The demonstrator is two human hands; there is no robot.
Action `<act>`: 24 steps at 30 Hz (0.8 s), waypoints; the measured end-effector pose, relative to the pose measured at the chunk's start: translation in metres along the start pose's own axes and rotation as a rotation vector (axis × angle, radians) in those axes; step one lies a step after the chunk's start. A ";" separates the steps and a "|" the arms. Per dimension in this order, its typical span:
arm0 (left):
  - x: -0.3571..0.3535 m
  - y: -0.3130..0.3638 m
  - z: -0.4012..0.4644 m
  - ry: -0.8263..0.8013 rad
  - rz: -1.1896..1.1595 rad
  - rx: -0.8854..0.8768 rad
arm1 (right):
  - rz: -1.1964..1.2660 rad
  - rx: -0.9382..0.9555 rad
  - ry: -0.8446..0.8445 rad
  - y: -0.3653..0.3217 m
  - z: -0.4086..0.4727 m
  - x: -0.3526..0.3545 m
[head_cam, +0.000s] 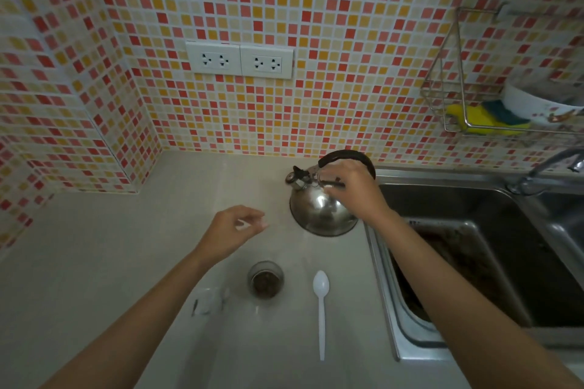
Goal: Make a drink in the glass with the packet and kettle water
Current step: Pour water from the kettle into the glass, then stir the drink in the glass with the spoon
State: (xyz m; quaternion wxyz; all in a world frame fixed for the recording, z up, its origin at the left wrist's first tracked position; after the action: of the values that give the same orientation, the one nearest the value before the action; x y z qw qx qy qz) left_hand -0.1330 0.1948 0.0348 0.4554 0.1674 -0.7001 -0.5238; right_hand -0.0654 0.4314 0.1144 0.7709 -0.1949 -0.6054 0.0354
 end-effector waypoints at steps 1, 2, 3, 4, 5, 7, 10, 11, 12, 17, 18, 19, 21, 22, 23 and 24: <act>-0.005 -0.005 -0.014 -0.034 -0.014 -0.001 | 0.041 -0.043 -0.020 -0.001 -0.013 -0.009; -0.011 -0.010 -0.027 -0.078 -0.021 -0.002 | 0.084 -0.102 -0.050 -0.001 -0.028 -0.020; -0.018 -0.015 -0.039 -0.127 -0.029 -0.001 | 0.114 -0.159 -0.086 0.000 -0.044 -0.034; -0.025 -0.020 -0.049 -0.171 -0.037 -0.002 | 0.128 -0.211 -0.118 0.000 -0.061 -0.049; -0.030 -0.025 -0.058 -0.204 -0.043 -0.006 | 0.135 -0.277 -0.147 0.002 -0.080 -0.065; -0.038 -0.032 -0.071 -0.242 -0.044 -0.020 | 0.145 -0.457 -0.194 0.008 -0.120 -0.095; -0.045 -0.039 -0.081 -0.254 -0.052 -0.045 | 0.083 -0.643 -0.261 0.007 -0.174 -0.129; -0.046 -0.041 -0.083 -0.247 -0.058 -0.047 | 0.057 -0.680 -0.288 0.005 -0.189 -0.137; -0.046 -0.042 -0.083 -0.236 -0.064 -0.048 | 0.033 -0.711 -0.318 0.004 -0.203 -0.144; -0.046 -0.043 -0.084 -0.187 -0.092 -0.027 | -0.014 -0.844 -0.323 0.001 -0.242 -0.157; -0.047 -0.043 -0.083 -0.180 -0.097 -0.014 | -0.014 -0.866 -0.312 0.002 -0.246 -0.158; -0.048 -0.044 -0.083 -0.173 -0.097 -0.002 | 0.002 -0.892 -0.305 0.004 -0.249 -0.159; -0.049 -0.047 -0.081 -0.163 -0.093 0.015 | 0.068 -0.956 -0.294 0.009 -0.254 -0.157; -0.049 -0.048 -0.081 -0.160 -0.094 0.023 | 0.098 -0.987 -0.269 0.012 -0.255 -0.151; -0.049 -0.050 -0.080 -0.156 -0.099 0.032 | 0.130 -1.011 -0.204 0.015 -0.254 -0.141; -0.049 -0.050 -0.080 -0.154 -0.106 0.040 | 0.193 -1.024 -0.095 0.018 -0.252 -0.128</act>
State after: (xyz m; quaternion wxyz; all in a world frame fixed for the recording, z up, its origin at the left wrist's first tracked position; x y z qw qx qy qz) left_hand -0.0540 0.1631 -0.0293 0.3686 0.1727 -0.7335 -0.5443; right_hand 0.1423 0.3463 -0.0579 0.5415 -0.6000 -0.5589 -0.1855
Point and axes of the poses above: each hand's wrist, its own z-axis towards the middle knuckle, its own x-axis out of the back of the hand, y = z × x, the point moved 9 cm from there along z, towards the middle knuckle, and after that the axes turned 5 degrees about -z, right-handed, at the moved point
